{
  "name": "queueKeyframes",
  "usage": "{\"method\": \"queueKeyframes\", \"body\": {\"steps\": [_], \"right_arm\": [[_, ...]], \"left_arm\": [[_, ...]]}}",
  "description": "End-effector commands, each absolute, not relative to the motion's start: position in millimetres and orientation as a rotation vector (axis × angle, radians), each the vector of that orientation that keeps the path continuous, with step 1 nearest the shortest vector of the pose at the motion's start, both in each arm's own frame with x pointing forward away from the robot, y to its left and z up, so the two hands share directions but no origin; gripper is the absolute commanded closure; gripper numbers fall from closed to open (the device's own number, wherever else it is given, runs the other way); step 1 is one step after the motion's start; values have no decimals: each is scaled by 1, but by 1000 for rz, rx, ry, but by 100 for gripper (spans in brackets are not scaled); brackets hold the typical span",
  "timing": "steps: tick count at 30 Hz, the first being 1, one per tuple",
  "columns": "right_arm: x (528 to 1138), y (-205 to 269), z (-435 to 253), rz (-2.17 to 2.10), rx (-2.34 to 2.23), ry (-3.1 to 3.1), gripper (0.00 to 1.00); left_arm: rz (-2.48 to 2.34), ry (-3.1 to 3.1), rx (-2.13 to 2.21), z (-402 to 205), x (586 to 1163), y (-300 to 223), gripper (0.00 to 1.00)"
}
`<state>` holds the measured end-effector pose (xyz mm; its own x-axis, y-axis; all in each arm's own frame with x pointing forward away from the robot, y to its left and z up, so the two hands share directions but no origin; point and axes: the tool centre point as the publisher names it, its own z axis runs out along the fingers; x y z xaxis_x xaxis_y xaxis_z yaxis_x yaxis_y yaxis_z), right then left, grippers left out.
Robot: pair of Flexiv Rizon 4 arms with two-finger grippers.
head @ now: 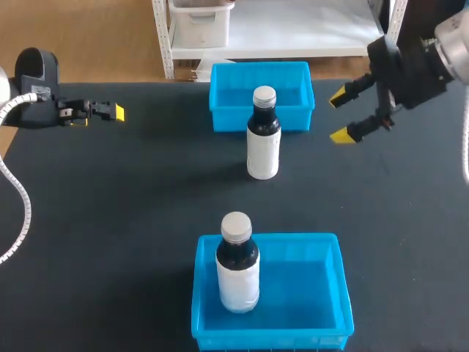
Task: Pick up the bottle, and place it in the far bin if it is heavy, or in the near bin if it is light.
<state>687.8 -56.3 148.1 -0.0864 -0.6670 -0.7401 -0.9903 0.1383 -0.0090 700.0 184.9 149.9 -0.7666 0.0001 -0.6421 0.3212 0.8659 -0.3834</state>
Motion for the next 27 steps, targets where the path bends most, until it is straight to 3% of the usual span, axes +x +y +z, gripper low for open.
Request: {"method": "queueKeyframes", "body": {"steps": [1,13,27], "right_arm": [[731,-45,142,761,-1632,1784,0],[769,3,126,835,-1672,1703,0],[759,35,124,916,-1678,1654,0]], "left_arm": [[-636,2374,231,150,700,185,0],[-636,2374,231,150,700,185,0],[-636,2374,231,150,700,185,0]]}}
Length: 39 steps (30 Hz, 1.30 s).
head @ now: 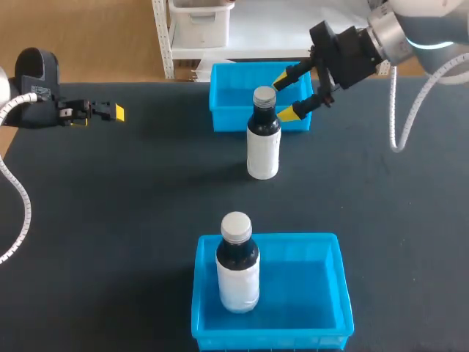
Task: Pick up the bottle, and place it in the far bin if it is heavy, or in the near bin if it is light.
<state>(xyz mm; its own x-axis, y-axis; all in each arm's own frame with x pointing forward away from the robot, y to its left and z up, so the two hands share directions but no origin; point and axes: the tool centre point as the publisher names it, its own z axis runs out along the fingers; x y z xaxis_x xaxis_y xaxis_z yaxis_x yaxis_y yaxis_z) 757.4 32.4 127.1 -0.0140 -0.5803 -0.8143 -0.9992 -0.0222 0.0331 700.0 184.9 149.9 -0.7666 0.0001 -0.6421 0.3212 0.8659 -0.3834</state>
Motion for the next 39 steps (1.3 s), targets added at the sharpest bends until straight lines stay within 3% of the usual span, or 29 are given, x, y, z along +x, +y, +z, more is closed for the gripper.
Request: {"method": "queueKeyframes", "body": {"steps": [1,39], "right_arm": [[758,36,124,919,-1678,1658,0],[735,62,121,959,-1634,1674,0]], "left_arm": [[-636,2374,231,150,700,185,0],[-636,2374,231,150,700,185,0]]}}
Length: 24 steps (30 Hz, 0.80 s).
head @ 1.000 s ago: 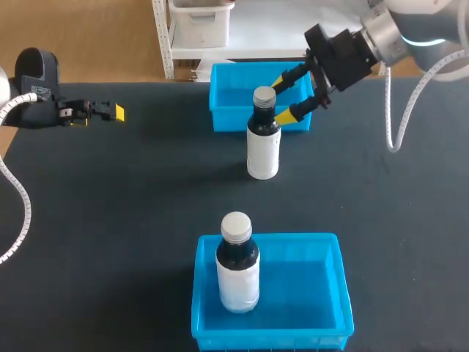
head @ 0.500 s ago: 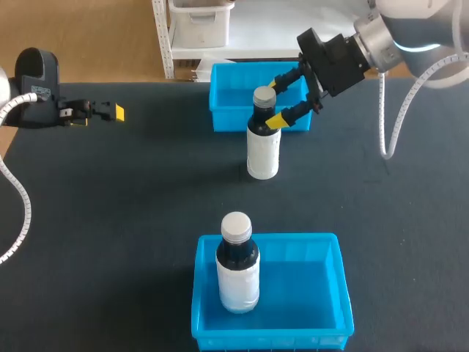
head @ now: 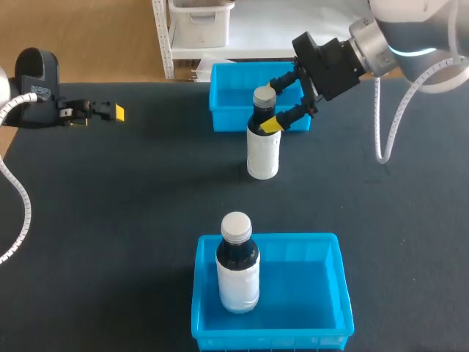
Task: Pick up the bottle, and place it in the far bin if it is heavy, or in the near bin if it is light.
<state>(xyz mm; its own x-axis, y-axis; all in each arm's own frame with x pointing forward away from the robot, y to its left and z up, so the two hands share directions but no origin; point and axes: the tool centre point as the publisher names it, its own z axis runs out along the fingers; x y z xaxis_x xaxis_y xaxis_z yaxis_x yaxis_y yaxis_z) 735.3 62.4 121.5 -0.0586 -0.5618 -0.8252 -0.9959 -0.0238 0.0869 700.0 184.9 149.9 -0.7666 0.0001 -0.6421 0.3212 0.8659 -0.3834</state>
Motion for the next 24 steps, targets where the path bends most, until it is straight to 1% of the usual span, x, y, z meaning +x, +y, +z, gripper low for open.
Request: {"method": "queueKeyframes", "body": {"steps": [1,2,4,6,10,12,14,15,16,17,21,24], "right_arm": [[735,62,121,959,-1634,1674,0],[735,62,121,958,-1632,1674,0],[735,62,121,957,-1631,1675,14],[736,62,121,958,-1630,1676,17],[736,63,119,964,-1629,1677,15],[736,63,119,966,-1628,1676,18],[736,64,119,968,-1627,1675,33],[736,64,119,968,-1627,1675,44],[736,64,119,969,-1627,1675,51],[736,64,119,969,-1627,1674,53],[736,64,119,970,-1626,1671,54],[736,64,119,970,-1625,1670,60]], "left_arm": [[-636,2374,231,150,700,185,0],[-636,2374,231,150,700,185,0],[-636,2374,231,150,700,185,0],[-636,2374,231,150,700,185,0],[-636,2374,231,150,700,185,0],[-636,2374,231,150,700,185,0],[-636,2374,231,150,700,185,0],[-636,2374,231,150,700,185,0],[-636,2374,231,150,700,185,0],[-636,2374,231,150,700,185,0],[-636,2374,231,150,700,185,0],[-636,2374,231,150,700,185,0]]}}
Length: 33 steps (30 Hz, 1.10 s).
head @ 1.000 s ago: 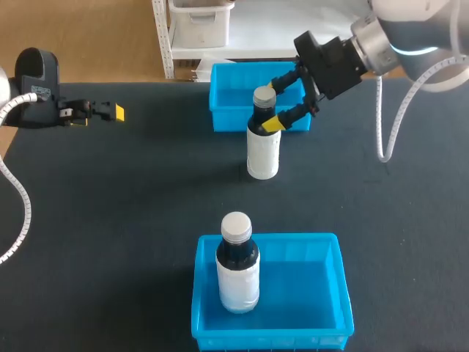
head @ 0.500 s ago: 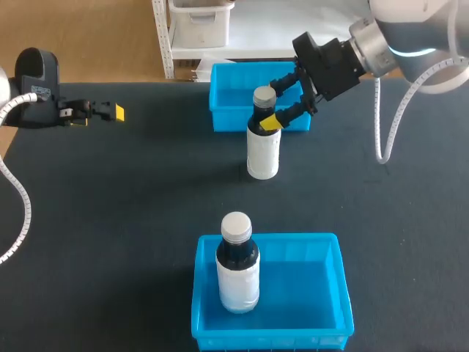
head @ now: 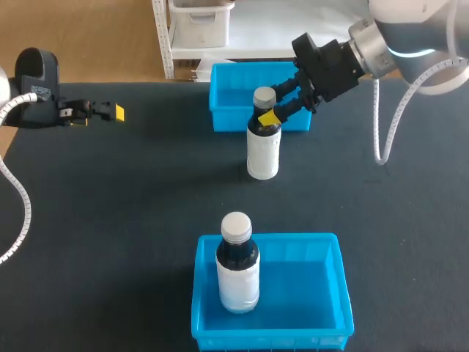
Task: Pick up the bottle, and place it in the far bin if it is heavy, or in the near bin if it is light.
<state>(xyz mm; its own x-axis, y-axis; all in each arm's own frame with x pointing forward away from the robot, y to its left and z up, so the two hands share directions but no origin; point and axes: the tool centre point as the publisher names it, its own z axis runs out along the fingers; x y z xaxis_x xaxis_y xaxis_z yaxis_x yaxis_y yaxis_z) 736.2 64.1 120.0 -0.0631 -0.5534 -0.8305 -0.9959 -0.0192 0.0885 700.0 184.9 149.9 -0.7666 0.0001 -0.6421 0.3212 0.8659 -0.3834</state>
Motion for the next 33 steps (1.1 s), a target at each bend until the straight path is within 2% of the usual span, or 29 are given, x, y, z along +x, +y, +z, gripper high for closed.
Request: {"method": "queueKeyframes", "body": {"steps": [1,4,7,16,33], "right_arm": [[736,64,119,970,-1626,1670,61],[736,64,119,970,-1626,1669,68],[736,64,120,968,-1625,1667,99],[738,53,141,950,-1621,1676,100],[741,0,192,848,-1577,1741,100]], "left_arm": [[-636,2374,231,150,700,185,0],[-636,2374,231,150,700,185,0],[-636,2374,231,150,700,185,0],[-636,2374,231,150,700,185,0],[-636,2374,231,150,700,185,0]]}}
